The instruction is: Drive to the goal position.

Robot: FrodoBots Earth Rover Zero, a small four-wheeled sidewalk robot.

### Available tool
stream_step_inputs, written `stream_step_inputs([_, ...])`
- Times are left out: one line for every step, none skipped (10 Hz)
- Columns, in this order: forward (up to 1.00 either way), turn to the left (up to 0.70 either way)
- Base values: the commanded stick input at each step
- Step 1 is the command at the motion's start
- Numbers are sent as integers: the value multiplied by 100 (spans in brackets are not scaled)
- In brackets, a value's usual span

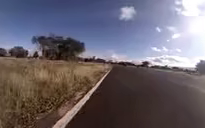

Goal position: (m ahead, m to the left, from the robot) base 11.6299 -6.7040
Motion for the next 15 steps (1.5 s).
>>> stream_step_inputs([45, -27])
stream_step_inputs([45, -27])
stream_step_inputs([45, -26])
stream_step_inputs([45, -12])
stream_step_inputs([45, 0])
stream_step_inputs([45, 0])
stream_step_inputs([45, 0])
stream_step_inputs([45, 0])
stream_step_inputs([45, 0])
stream_step_inputs([45, -27])
stream_step_inputs([45, -27])
stream_step_inputs([45, -27])
stream_step_inputs([45, -27])
stream_step_inputs([45, 0])
stream_step_inputs([45, 0])
